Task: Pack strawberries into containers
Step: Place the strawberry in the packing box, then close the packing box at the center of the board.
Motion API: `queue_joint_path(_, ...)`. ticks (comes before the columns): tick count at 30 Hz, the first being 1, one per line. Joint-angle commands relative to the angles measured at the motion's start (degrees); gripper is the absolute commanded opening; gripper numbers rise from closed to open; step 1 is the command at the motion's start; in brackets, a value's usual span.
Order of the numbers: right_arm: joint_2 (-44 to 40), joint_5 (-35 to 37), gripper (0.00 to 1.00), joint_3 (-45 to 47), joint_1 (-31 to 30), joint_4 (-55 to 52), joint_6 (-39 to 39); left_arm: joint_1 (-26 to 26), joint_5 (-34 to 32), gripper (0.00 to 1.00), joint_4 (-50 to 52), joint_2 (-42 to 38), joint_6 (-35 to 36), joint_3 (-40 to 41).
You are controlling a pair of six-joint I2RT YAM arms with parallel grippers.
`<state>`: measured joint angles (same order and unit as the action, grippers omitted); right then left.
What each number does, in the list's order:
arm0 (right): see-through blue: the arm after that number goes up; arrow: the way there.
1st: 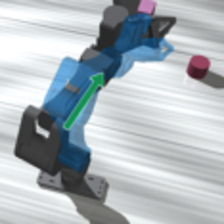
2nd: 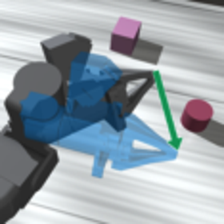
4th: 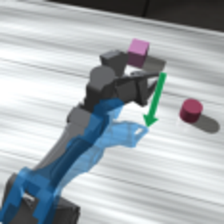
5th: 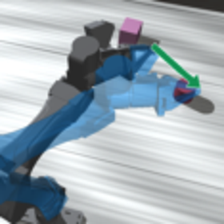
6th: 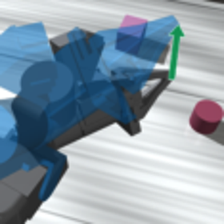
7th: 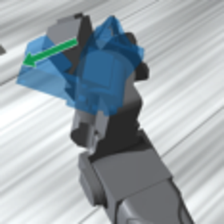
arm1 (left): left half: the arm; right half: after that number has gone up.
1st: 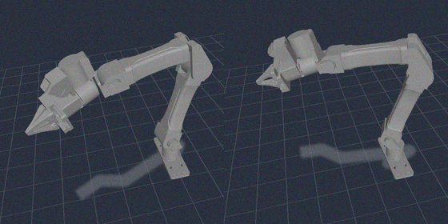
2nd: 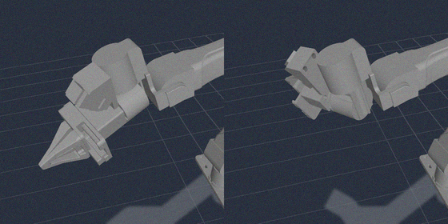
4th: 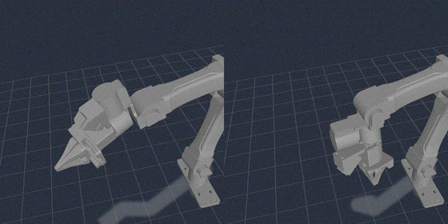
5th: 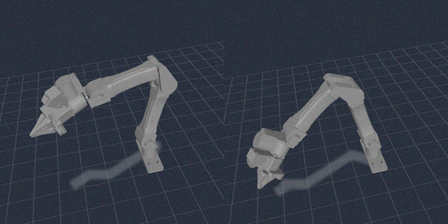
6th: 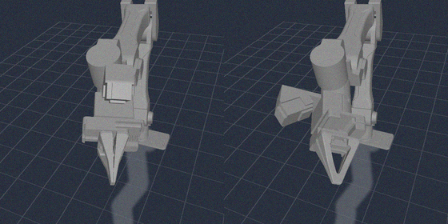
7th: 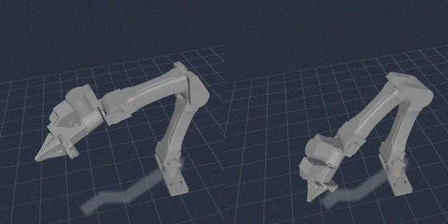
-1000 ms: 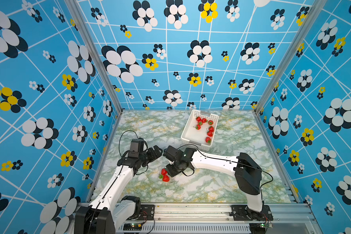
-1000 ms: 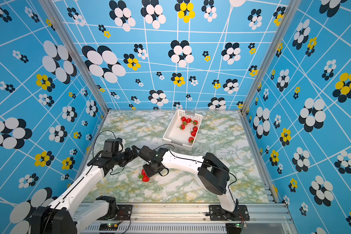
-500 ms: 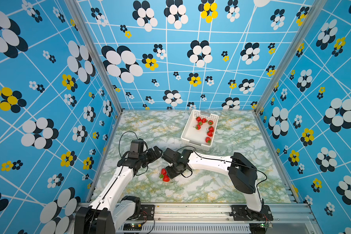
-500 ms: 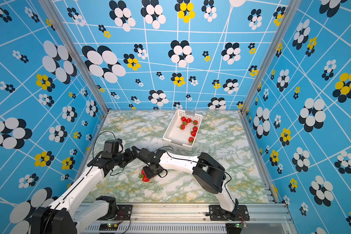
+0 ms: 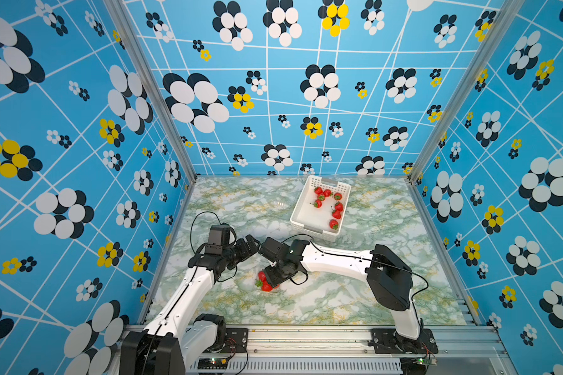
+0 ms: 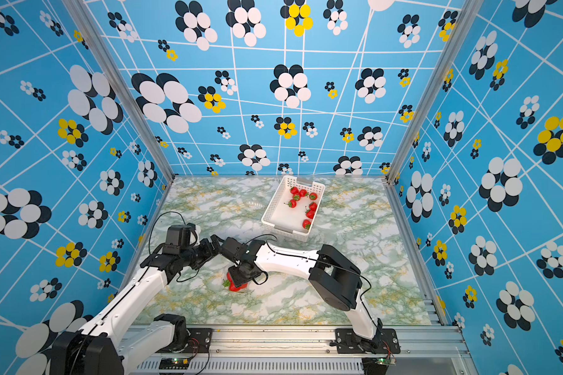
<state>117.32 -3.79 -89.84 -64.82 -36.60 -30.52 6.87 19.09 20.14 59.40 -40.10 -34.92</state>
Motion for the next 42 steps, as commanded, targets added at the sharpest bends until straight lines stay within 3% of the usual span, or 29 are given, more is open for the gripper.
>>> queue_joint_path(1,-0.69,-0.63,0.55,-1.39,-0.44,-0.94,-0.24,-0.62,0.67,0.98,0.18,-0.68,-0.35,0.65)
queue_joint_path(11,-7.57,3.17,0.58,-0.71,0.17,-2.03,1.06,-0.81,3.36,0.98,6.97,-2.34,-0.02,-2.58)
queue_joint_path(17,-11.17,-0.6,0.59,2.01,5.86,-0.14,1.93,-0.17,7.87,0.96,11.98,-4.84,-2.15,-4.2)
queue_joint_path(21,-12.29,-3.93,0.59,3.09,10.61,0.23,3.19,2.48,10.45,0.96,14.0,-5.89,-4.47,-3.58)
queue_joint_path(27,-11.09,-7.62,0.59,1.65,15.64,-0.58,6.35,9.92,7.67,0.95,19.87,-9.38,-7.72,-3.82)
queue_joint_path(37,-7.15,-10.8,0.59,-1.39,17.22,-0.34,8.72,14.94,6.28,0.95,30.79,-16.87,-10.89,-2.76)
queue_joint_path(42,-6.75,-10.8,0.59,-1.38,17.53,-0.3,8.81,17.36,5.99,0.95,27.87,-18.42,-14.24,1.11)
